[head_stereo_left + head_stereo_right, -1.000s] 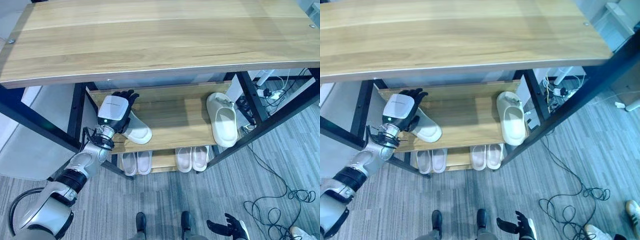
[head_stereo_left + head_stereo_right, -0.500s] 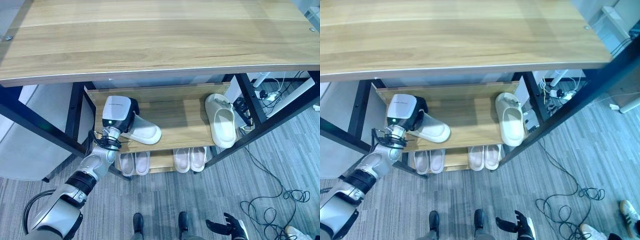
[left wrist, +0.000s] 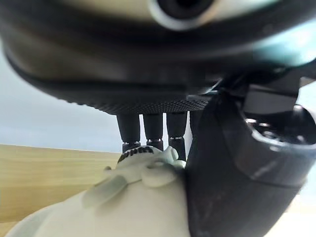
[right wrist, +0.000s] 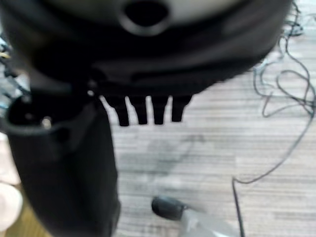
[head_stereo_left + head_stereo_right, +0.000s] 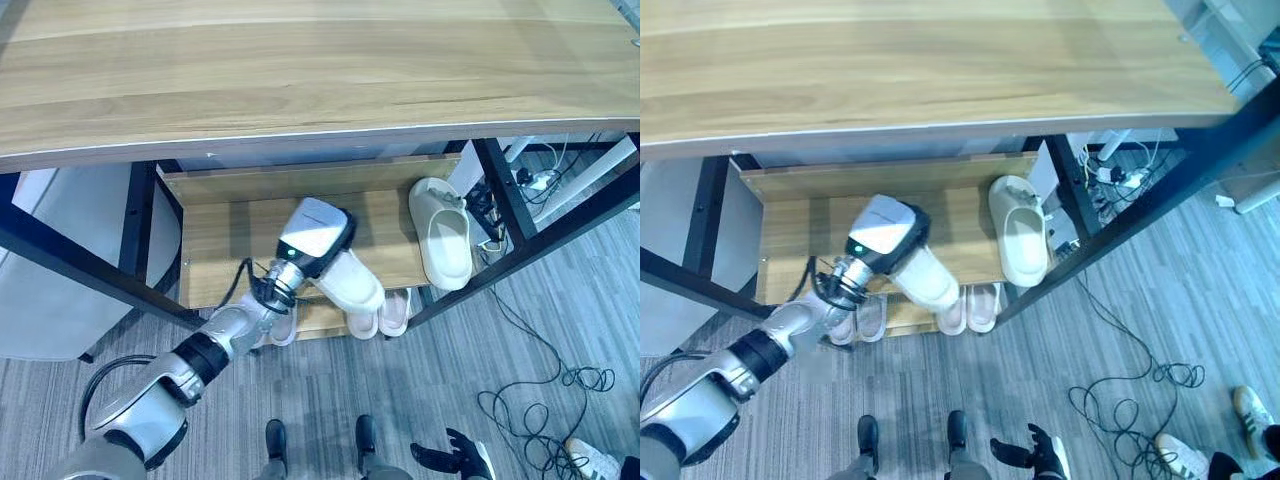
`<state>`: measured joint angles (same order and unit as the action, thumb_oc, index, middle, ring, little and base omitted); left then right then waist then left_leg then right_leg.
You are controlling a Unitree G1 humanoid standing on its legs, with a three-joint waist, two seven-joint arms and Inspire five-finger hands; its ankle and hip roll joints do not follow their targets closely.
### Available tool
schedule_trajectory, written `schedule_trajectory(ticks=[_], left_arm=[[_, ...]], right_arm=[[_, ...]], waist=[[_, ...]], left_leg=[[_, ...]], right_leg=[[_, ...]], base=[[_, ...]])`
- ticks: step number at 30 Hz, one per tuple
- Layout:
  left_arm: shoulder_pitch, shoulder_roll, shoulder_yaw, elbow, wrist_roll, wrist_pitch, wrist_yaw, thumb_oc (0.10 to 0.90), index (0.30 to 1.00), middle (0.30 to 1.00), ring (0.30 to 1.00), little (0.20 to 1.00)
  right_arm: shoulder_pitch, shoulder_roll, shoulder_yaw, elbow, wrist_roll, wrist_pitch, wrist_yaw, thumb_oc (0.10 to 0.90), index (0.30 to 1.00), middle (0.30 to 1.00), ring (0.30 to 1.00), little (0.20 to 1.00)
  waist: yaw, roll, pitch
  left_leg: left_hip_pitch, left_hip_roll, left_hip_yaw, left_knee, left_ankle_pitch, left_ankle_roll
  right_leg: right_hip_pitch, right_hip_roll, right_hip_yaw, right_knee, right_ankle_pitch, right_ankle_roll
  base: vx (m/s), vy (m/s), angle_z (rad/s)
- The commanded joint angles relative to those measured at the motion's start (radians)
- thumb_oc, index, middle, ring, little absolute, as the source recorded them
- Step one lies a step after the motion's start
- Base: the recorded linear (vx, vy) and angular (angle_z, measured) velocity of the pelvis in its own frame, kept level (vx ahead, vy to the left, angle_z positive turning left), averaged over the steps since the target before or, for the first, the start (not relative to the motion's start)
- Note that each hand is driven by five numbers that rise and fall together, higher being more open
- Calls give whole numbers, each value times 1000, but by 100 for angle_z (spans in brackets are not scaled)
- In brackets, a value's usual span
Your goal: Arrange the slippers neatly on the shoe rack.
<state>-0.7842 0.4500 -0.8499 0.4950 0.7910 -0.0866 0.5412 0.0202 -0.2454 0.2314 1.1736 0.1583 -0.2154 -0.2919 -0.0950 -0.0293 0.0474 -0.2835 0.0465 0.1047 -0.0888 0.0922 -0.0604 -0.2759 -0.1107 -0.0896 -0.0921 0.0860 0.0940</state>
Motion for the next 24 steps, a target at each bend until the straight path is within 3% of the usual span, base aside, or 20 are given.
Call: schedule_trajectory(ticks=[1,8,24], left_arm=[[-145,-117,30,47,-7,-61,34,400,300,300,300,300],[-231,-151,0,147,-15,-35,59,400,300,300,300,300],[-441,-138,-82,314,30,24,77,400,300,300,300,300]], right_arm=[[-19,-55,0,6,-12,-18,-51,800,900,900,900,900],[-21,-69,9,9,-15,-25,-65,800,900,900,900,900],[-57,-84,27,-9,-30,-47,-90,800,900,900,900,900]], waist=[[-13,24,18],[-39,29,24],[-77,37,44]], left_leg=[[-38,-43,-33,2,-42,13],[-63,-43,-17,2,-40,11],[-119,-55,17,2,-42,12]], right_leg=[[-49,-29,-12,5,20,77],[-85,-31,10,5,31,83],[-160,-39,38,5,59,103]], base=[[32,29,-9],[10,12,-4],[15,36,-8]])
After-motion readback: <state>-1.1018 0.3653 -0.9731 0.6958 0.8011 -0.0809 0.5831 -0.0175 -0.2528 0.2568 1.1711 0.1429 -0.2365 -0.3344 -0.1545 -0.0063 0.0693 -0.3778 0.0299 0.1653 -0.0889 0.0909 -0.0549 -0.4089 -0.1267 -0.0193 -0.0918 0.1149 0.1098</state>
